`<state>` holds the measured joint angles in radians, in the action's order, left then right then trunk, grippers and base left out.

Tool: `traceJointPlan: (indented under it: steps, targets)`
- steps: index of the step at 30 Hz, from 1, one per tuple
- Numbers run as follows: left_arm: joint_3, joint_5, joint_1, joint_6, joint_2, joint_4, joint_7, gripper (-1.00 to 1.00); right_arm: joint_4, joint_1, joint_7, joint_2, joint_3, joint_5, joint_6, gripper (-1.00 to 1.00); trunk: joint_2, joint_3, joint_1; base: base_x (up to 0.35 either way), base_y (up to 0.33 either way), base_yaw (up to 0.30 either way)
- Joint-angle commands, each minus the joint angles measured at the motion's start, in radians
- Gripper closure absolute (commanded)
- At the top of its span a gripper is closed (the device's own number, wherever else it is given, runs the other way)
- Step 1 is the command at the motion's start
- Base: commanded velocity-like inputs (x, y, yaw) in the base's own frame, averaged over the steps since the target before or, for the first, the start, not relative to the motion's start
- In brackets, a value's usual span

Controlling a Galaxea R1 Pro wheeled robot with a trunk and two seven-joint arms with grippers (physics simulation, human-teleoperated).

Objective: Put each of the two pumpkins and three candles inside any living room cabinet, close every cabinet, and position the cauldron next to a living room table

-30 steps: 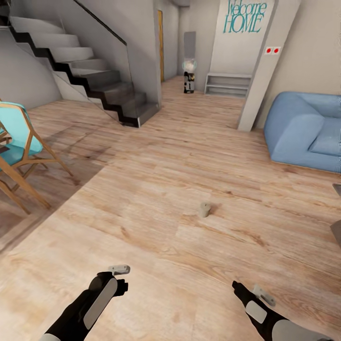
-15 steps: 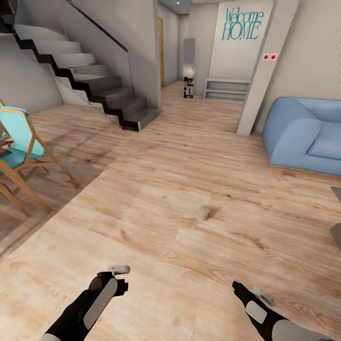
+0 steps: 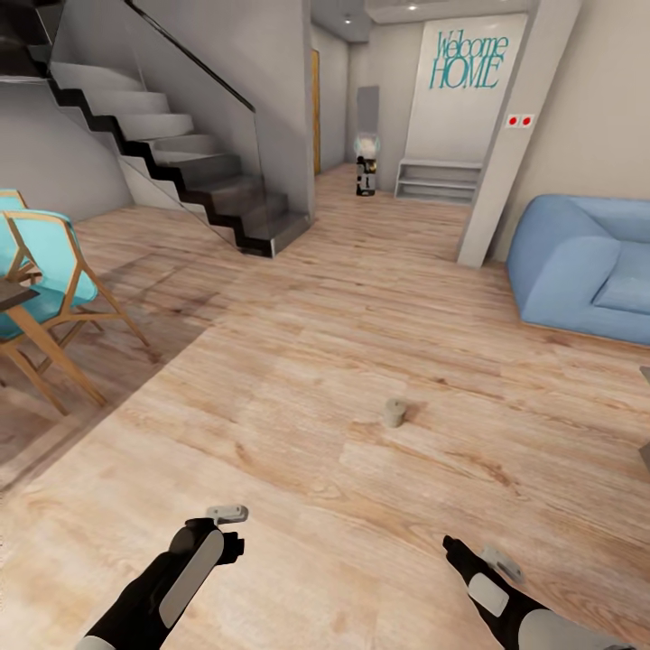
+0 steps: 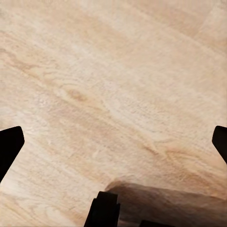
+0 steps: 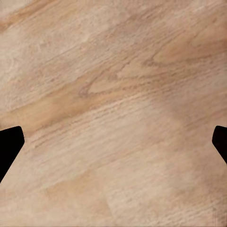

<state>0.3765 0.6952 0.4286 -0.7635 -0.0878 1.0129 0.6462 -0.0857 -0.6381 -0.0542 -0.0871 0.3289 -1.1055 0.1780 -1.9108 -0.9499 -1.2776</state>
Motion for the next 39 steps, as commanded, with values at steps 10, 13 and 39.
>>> traceJointPlan:
  steps: [10,13,39]
  targets:
    - [0.004,0.010,0.001,0.000,-0.001,0.001,0.010,-1.00,-0.002,0.000,-0.006,0.000,0.009,-0.007,0.001,-1.00,0.000,0.016,0.000,0.000,0.000,0.082]
    - [0.004,0.010,0.001,0.000,-0.001,0.001,0.010,-1.00,-0.002,0.000,-0.006,0.000,0.009,-0.007,0.001,-1.00,0.000,0.021,0.000,0.000,0.000,0.082]
    - [0.005,0.010,0.001,0.000,0.000,0.000,0.012,-1.00,-0.002,0.000,-0.006,0.000,0.009,-0.008,0.020,-1.00,0.000,0.064,0.000,0.039,0.000,0.041]
